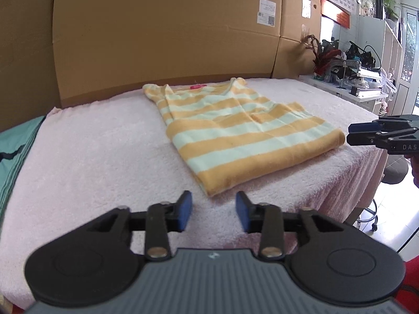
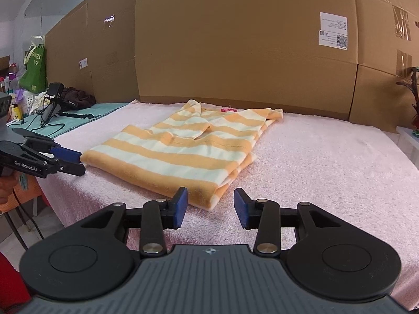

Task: Fold clothes

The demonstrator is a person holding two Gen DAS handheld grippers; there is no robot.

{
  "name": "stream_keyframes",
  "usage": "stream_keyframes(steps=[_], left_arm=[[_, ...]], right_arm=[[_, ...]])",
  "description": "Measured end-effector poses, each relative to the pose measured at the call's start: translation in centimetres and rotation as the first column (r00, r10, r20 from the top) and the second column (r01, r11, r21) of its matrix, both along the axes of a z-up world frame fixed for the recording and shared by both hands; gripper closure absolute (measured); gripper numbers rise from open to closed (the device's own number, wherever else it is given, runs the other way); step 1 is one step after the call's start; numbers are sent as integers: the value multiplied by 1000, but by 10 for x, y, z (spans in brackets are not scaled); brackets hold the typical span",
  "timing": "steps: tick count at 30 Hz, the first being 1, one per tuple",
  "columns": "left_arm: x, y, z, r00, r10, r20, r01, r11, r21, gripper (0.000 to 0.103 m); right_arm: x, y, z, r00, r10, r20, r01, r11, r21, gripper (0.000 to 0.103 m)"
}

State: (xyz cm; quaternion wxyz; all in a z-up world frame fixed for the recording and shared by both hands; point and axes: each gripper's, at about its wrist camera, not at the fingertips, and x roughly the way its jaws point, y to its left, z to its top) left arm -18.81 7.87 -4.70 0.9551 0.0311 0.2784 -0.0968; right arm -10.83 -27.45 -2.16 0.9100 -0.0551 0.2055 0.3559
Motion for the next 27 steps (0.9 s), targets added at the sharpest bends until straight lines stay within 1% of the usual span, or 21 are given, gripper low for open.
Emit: stream_keyframes(steps=[2, 4, 5, 6, 7, 9, 11, 12, 13, 15, 16, 18, 21, 25, 27], left_arm=[[6, -2, 1, 1000, -2, -7, 2, 1000, 1, 52], [12, -4, 2, 1000, -2, -29, 2, 1000, -1, 39], [16, -5, 3, 999, -1, -41, 1, 1000, -2, 36], [18, -7, 3, 999, 4, -48, -4, 1000, 1, 30], [20, -10, 3, 999, 13, -47, -12, 1000, 10, 28], [23, -16, 2, 998, 34, -46, -34, 999, 18, 27], [26, -20, 2, 997, 56, -56, -56, 998, 9, 27], [27, -21, 3, 996, 62, -60, -62, 998, 7, 30], [27, -23, 4, 996, 58, -62, -58, 998, 0, 44], [27, -27, 7, 997, 43, -65, -44, 999, -6, 64], [27, -29, 7, 997, 44, -63, -45, 999, -6, 71], [27, -31, 7, 997, 49, -58, -49, 999, -5, 80], [29, -28, 8, 996, 57, -65, -58, 998, -15, 87], [27, -29, 9, 996, 55, -71, -55, 998, -4, 91], [28, -28, 10, 995, 59, -75, -59, 998, 1, 91]], right_arm=[[5, 7, -4, 1000, 15, -23, -15, 1000, -25, 61], [8, 13, -6, 999, 19, -31, -21, 999, -34, 61], [9, 15, -6, 999, 23, -32, -24, 999, -29, 62], [10, 18, -5, 999, 26, -32, -27, 999, -28, 73], [9, 20, -5, 999, 25, -30, -26, 999, -29, 77], [8, 24, -5, 999, 23, -27, -24, 999, -32, 83], [8, 23, -6, 999, 17, -28, -18, 999, -29, 84], [9, 22, -7, 999, 15, -31, -15, 1000, -25, 85], [9, 21, -8, 999, 13, -34, -13, 1000, -21, 85], [11, 20, -8, 999, 14, -40, -15, 1000, -19, 87], [11, 20, -7, 999, 15, -42, -15, 1000, -19, 87], [12, 20, -6, 999, 16, -49, -17, 1000, -17, 88], [13, 18, -6, 998, 12, -65, -12, 1000, 2, 88], [12, 16, -5, 997, 5, -75, -4, 1000, 17, 90], [12, 15, -4, 997, 2, -75, 0, 1000, 25, 90]])
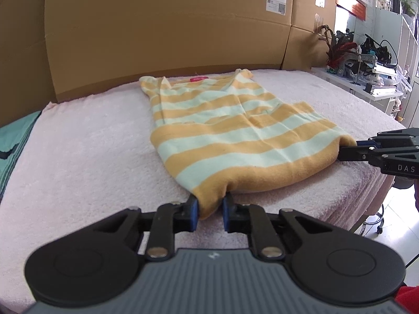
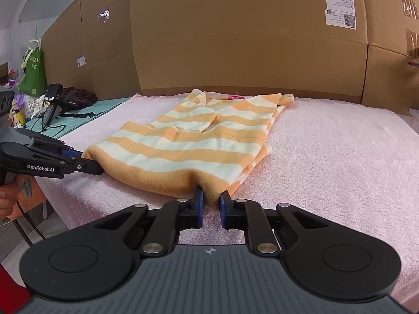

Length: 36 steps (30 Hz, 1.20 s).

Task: Fold clothes

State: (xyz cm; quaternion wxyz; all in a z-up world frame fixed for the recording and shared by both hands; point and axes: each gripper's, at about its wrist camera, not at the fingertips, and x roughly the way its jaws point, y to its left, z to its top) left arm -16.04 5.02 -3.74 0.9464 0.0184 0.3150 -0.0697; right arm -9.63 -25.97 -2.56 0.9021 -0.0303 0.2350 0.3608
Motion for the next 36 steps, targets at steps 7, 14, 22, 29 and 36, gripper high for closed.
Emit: stream_keyframes(steps=[7, 14, 22, 29, 36], left_arm=[[0, -3, 4, 1000, 7, -3, -7, 999, 35, 93], [-8, -3, 12, 1000, 1, 11, -1, 999, 49, 97], [-19, -3, 13, 1000, -20, 4, 20, 998, 57, 97], [-38, -3, 9, 999, -34, -4, 34, 998, 53, 97], [-46, 3, 3, 1000, -29, -3, 29, 1000, 1, 97]], right_arm=[[-4, -2, 6, 1000, 6, 24, -6, 1000, 5, 91], [-8, -6, 11, 999, 15, 33, -16, 999, 27, 92], [-12, -15, 14, 999, 33, 28, -33, 999, 27, 92], [-22, -21, 12, 998, 58, 14, -58, 998, 0, 92], [-22, -24, 6, 999, 43, -20, -42, 999, 22, 91]])
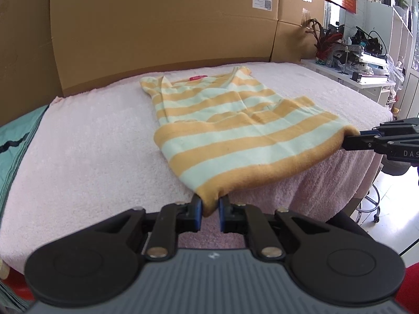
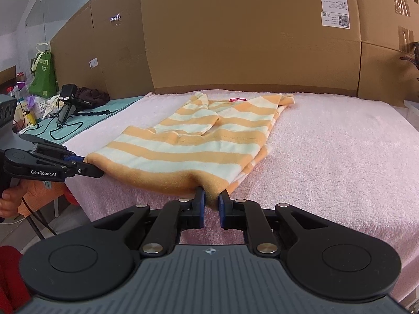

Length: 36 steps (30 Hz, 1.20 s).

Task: Fold clothes

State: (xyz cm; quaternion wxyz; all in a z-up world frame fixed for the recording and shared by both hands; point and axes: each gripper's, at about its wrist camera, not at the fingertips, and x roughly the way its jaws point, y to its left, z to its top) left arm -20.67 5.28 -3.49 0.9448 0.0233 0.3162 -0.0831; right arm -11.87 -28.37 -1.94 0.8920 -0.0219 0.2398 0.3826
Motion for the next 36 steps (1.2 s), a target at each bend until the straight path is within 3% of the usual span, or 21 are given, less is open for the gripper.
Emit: stream_keyframes(steps=[9, 15, 17, 20, 22, 24, 27, 29, 31, 33, 36], left_arm=[[8, 8, 7, 1000, -1, -3, 1, 998, -60, 97], [11, 7, 16, 998, -57, 3, 57, 998, -24, 97], [16, 10, 9, 997, -67, -32, 66, 997, -28, 95], [19, 21, 6, 995, -81, -50, 76, 993, -91, 91], [19, 31, 8, 994, -97, -47, 89, 985, -146, 79], [23, 43, 11, 992, -117, -54, 105, 975, -194, 72], [29, 60, 14, 986, -151, -71, 127, 955, -268, 62], [28, 67, 16, 981, -181, -74, 150, 940, -305, 60], [26, 74, 18, 975, -210, -73, 174, 924, -340, 49], [23, 75, 17, 971, -229, -72, 192, 919, -344, 39], [30, 72, 14, 977, -197, -86, 162, 937, -309, 39]], right_arm=[[10, 2, 6, 999, 6, -49, -6, 1000, -5, 91], [13, 6, 11, 997, 27, -66, -30, 999, -44, 90], [17, 7, 8, 996, 36, -87, -41, 998, -55, 88], [23, 0, 6, 992, 44, -121, -45, 999, -12, 82], [28, -6, 8, 988, 42, -146, -39, 999, 27, 75], [35, -11, 11, 986, 29, -167, -20, 998, 55, 61], [44, -17, 15, 981, 17, -192, 2, 995, 97, 59], [48, -18, 17, 977, 31, -209, -2, 990, 139, 59], [50, -16, 19, 970, 77, -232, -44, 989, 141, 59], [48, -12, 20, 964, 115, -241, -97, 992, 87, 59], [50, -17, 24, 967, 87, -238, -76, 996, 53, 59]])
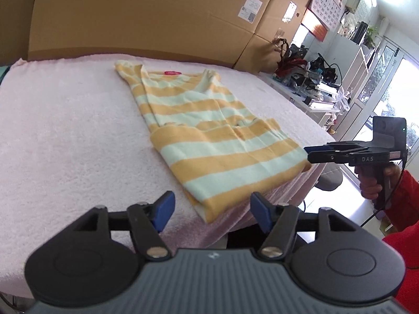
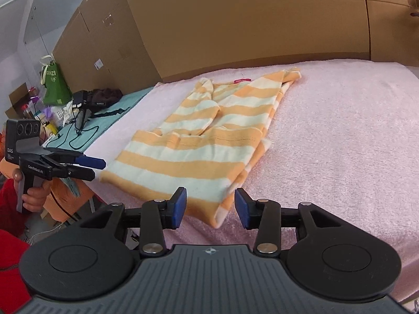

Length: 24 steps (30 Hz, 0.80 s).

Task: Fold clothes

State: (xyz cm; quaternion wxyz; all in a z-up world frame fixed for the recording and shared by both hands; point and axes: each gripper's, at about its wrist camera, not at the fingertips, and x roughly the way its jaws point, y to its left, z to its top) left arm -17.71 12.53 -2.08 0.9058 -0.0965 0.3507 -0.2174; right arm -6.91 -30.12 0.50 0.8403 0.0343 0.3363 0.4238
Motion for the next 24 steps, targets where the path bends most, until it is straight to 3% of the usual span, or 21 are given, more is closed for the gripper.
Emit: stream_keyframes(steps=[3, 5, 11, 13, 15, 17, 19, 21, 23, 24], left_arm=[[21, -1, 0, 999, 36, -11, -36, 999, 24, 40], [39, -1, -1, 998, 53, -26, -52, 998, 33, 40], [71, -9, -5, 996, 66, -56, -63, 997, 48, 40], [74, -13, -4, 997, 65, -39, -62, 996, 59, 40], [75, -18, -4, 998, 57, -29, -54, 996, 74, 42], [76, -23, -3, 999, 50, -17, -49, 995, 88, 48], [74, -26, -1, 999, 37, 8, -38, 994, 101, 71], [73, -30, 2, 999, 12, 35, -16, 993, 116, 84], [73, -31, 4, 998, -30, 52, 25, 995, 97, 91], [74, -29, 5, 997, -44, 61, 40, 997, 67, 93]], right_arm=[[20, -9, 4, 994, -103, -21, 104, 990, 95, 59], [37, -2, 0, 985, -165, -55, 170, 979, 109, 59], [59, 34, -16, 974, -225, -19, 225, 973, 43, 59], [59, 43, -17, 974, -225, 8, 225, 974, 28, 64], [55, 46, -15, 970, -233, 66, 232, 972, 20, 82], [52, 50, -13, 965, -234, 119, 235, 972, 12, 88], [50, 54, -12, 971, -193, 139, 194, 981, 7, 90], [49, 56, -10, 977, -154, 145, 154, 988, 15, 91], [59, 46, -11, 990, -138, 32, 132, 980, 152, 91], [67, 34, -14, 990, -134, -53, 143, 954, 262, 91]])
